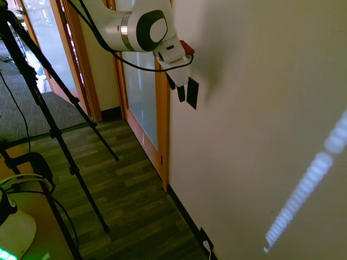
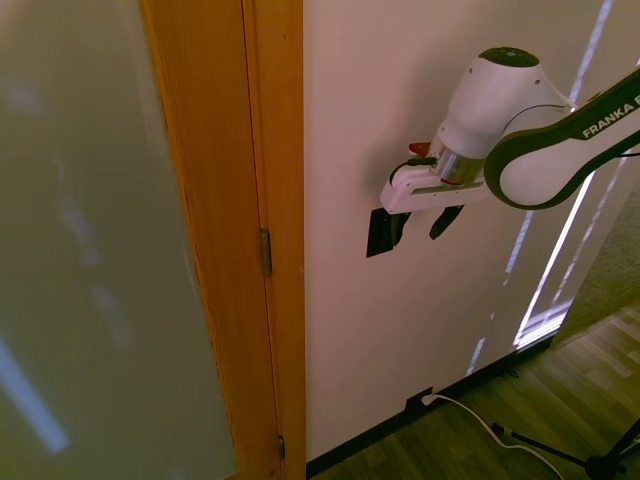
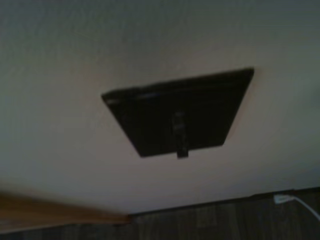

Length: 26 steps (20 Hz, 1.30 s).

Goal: Turn on the light

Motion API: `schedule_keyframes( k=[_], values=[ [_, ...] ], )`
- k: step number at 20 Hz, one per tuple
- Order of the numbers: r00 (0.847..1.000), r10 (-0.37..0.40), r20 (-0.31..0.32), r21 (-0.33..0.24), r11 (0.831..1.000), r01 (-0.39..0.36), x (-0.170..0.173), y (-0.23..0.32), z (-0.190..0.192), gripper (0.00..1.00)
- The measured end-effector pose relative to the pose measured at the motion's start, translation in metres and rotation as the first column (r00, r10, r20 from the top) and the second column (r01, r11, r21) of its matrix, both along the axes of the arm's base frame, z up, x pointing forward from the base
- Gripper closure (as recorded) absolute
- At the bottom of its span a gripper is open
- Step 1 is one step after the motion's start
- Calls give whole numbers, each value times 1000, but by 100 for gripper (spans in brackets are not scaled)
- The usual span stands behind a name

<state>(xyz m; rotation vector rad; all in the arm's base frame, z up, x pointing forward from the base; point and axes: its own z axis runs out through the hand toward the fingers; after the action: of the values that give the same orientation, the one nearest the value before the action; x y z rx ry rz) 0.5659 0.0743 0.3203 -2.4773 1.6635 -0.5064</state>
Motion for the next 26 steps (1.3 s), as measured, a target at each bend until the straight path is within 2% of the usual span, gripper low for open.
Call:
schedule_keyframes(
  k=[1,2,7,12,15,23,26],
  values=[
    [1000,-6,8,-11,1000,7,3,6,-2,0],
    [1000,-11,12,-18,1000,12,6,11,-4,100],
    [1000,-13,10,-37,999,13,23,17,-22,100],
    [998,-11,62,-71,997,15,41,12,-39,100],
    [998,-12,66,-73,997,17,48,14,-47,100],
    [992,-19,121,-9,1000,20,47,15,-53,100],
    [992,-48,121,-4,999,48,40,-5,-58,100]
  ],
)
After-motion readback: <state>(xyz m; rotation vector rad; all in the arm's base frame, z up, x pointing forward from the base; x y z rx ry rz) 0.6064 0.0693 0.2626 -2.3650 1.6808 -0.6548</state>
